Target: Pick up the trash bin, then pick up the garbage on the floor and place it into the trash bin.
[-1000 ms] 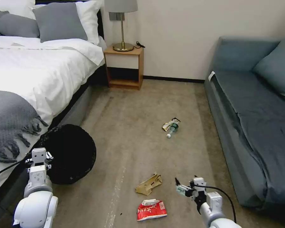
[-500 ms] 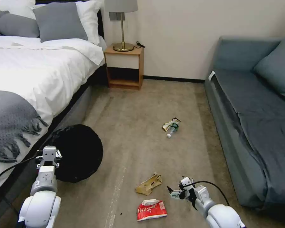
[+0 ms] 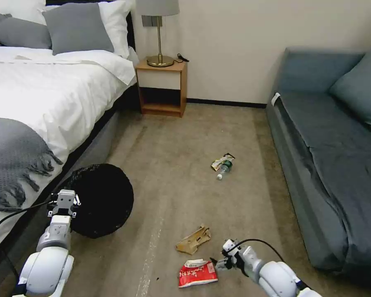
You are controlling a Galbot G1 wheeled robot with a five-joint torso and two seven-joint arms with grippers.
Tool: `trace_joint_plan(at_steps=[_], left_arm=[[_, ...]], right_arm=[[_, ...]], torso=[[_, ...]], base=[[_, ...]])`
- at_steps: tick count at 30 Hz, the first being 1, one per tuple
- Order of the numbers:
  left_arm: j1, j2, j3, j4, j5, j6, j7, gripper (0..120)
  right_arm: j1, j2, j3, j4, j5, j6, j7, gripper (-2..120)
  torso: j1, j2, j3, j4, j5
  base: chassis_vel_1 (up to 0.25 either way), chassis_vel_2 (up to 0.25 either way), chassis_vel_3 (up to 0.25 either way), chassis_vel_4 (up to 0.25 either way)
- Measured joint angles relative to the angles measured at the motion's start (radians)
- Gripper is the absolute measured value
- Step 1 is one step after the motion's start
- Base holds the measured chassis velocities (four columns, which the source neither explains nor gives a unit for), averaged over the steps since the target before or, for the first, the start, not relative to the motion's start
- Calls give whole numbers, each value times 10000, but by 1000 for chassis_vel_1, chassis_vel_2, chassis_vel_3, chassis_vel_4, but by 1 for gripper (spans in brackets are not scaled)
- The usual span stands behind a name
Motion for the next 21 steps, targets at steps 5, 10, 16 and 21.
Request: trace_joint_plan(at_steps=[5, 10, 16, 21], left_arm=[[1, -122, 111, -136, 39, -23, 28, 4], [21, -232, 192, -219, 104, -42, 68, 4], [26, -319, 192, -238, 126, -81, 99, 4], [41, -361, 173, -241, 135, -96, 112, 4]], right_arm=[[84, 200, -332, -311, -222, 191, -64, 100], [164, 257, -470, -420, -277, 311, -104, 100], [315, 241, -697, -511, -354, 449, -215, 100], [593, 412, -969, -975, -586, 570, -253, 89]], torso=[[0, 0, 0, -1, 0], [0, 0, 0, -1, 0], [0, 0, -1, -1, -1], [0, 0, 0, -1, -1]], base=[[0, 0, 0, 0], [0, 0, 0, 0], [0, 0, 0, 0], [0, 0, 0, 0]])
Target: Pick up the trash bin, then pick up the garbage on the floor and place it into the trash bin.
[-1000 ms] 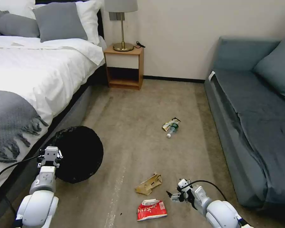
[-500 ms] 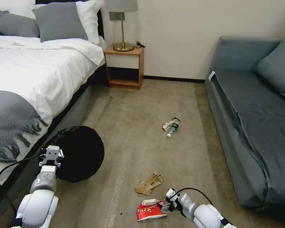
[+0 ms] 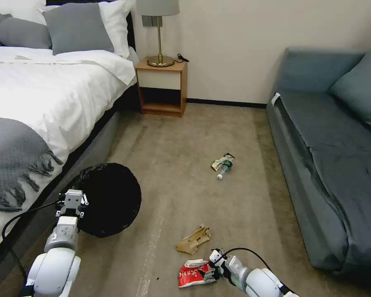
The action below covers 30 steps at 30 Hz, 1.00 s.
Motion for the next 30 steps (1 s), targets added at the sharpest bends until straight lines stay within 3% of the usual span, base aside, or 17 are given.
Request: trace_joint_plan(at_steps=[24, 30], left_arm=[[99, -74, -50, -174, -38, -35, 49, 4], [117, -151, 29, -209, -4, -36, 58, 4]], right_arm=[[-92, 163, 333, -517, -387, 468, -116, 1], [-164, 169, 582, -460, -400, 616, -163, 0]], torso=[[0, 0, 0, 0, 1], [0, 0, 0, 0, 1]], base=[[0, 0, 0, 0], [0, 0, 0, 0]])
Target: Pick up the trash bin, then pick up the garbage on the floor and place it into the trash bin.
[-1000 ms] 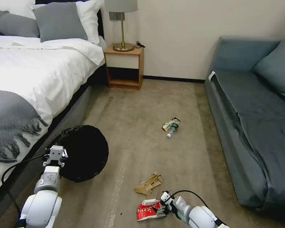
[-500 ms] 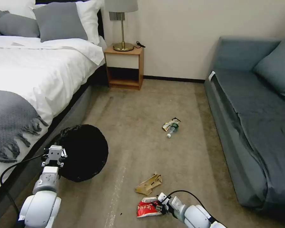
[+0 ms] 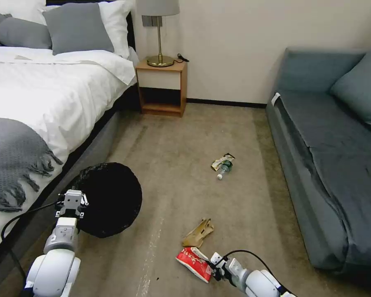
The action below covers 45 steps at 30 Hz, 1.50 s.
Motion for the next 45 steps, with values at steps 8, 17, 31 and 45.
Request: trace_joint_plan(at_steps=[8, 17, 31, 45], left_arm=[[28, -170, 115, -30, 125, -132, 12, 4], [73, -322, 216, -21, 189, -250, 28, 4], [90, -374, 877, -723, -208, 53, 40, 4], [87, -753, 1274, -816, -295, 99, -44, 4]], right_arm=[[-169, -123, 655, 525, 14, 368, -23, 0], [-402, -47, 1436, 2136, 405, 553, 5, 0], [1615, -393, 1678, 3948, 4108, 329, 376, 0], [2639, 1196, 103, 3707, 5793, 46, 201, 0]], torso=[[0, 0, 0, 0, 1], [-1, 0, 0, 0, 2], [0, 0, 0, 0, 0], [-1, 0, 0, 2, -2]], base=[[0, 0, 0, 0], [0, 0, 0, 0], [0, 0, 0, 0], [0, 0, 0, 0]])
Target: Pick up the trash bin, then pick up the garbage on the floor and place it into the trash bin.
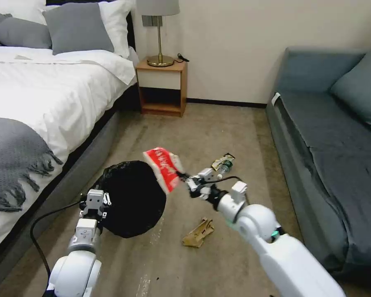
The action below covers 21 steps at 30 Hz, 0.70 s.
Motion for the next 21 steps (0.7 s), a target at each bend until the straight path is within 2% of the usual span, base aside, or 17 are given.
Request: trace_joint_plan(at_steps=[8, 15, 21], left_arm=[[20, -163, 112, -48, -216, 10, -110, 4], [-76, -228, 184, -68, -651, 148, -133, 4], [-106, -279, 247, 27, -681, 225, -181, 4]], right_arm=[[-188, 617, -521, -432, -401, 72, 41, 0], [-466, 764, -662, -1103, -900, 145, 263, 0], [-585, 844, -665, -1537, -1068, 158, 527, 0]], torso=[[0, 0, 0, -1, 0], [0, 0, 0, -2, 1], [0, 0, 0, -1, 2]], base=[[0, 0, 0, 0], [0, 0, 0, 0], [0, 0, 0, 0]])
